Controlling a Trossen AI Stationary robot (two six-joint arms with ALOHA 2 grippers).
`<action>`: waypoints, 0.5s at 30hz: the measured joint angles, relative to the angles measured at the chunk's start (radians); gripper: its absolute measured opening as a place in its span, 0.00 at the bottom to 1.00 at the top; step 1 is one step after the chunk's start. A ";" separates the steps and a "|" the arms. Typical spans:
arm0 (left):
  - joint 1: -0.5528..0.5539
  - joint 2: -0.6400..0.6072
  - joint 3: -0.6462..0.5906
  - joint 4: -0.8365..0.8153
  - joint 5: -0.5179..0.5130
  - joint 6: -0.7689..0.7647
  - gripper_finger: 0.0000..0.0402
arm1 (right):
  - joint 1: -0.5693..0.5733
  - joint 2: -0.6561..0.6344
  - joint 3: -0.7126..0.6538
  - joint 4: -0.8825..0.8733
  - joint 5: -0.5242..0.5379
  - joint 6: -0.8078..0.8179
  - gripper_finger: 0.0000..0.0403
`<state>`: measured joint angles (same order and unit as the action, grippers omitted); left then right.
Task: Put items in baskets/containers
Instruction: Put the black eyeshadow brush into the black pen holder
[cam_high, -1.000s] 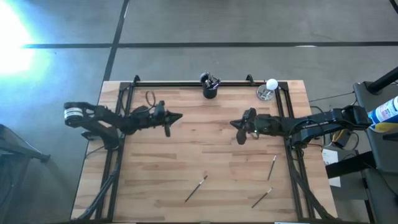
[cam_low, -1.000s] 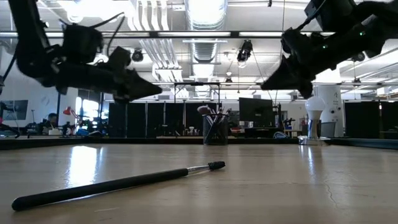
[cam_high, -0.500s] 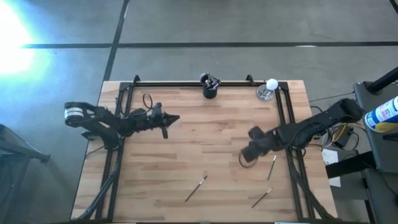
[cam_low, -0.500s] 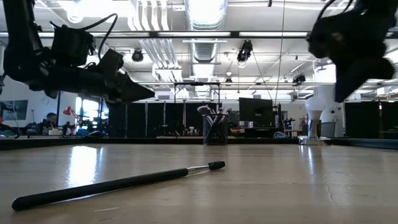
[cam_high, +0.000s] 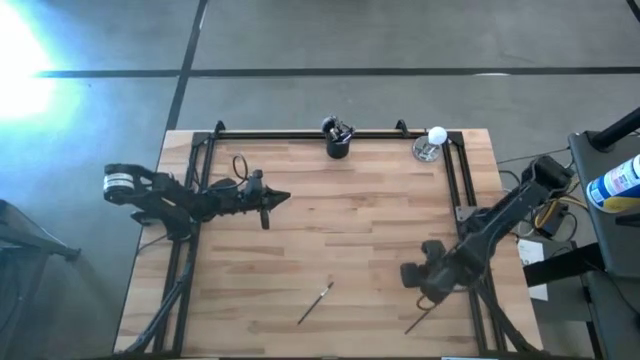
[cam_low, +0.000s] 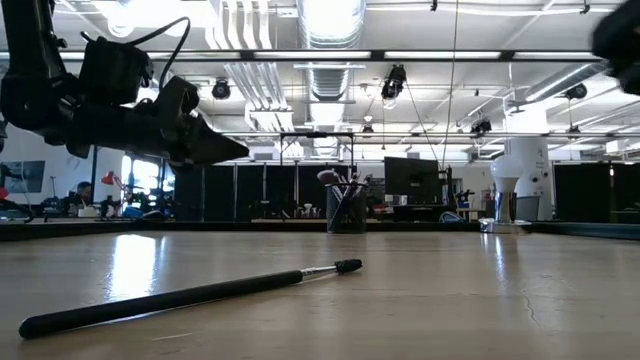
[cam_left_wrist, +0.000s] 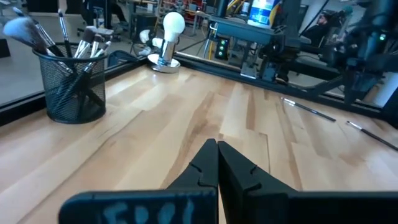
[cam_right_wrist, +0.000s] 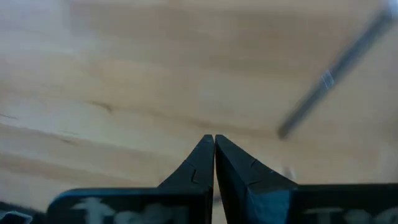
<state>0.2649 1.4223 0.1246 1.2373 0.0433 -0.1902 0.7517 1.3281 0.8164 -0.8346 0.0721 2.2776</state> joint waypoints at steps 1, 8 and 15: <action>0.000 0.000 0.000 0.000 0.000 0.000 0.00 | 0.014 0.016 0.009 -0.001 -0.035 0.013 0.03; -0.002 0.000 0.000 -0.004 0.000 -0.008 0.00 | 0.044 0.130 0.078 -0.001 -0.235 -0.002 0.09; -0.007 0.000 -0.001 -0.008 0.000 -0.009 0.00 | 0.110 0.172 0.055 -0.008 -0.294 -0.310 0.24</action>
<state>0.2584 1.4227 0.1234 1.2292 0.0433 -0.1989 0.8619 1.4999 0.8711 -0.8424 -0.2217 1.9676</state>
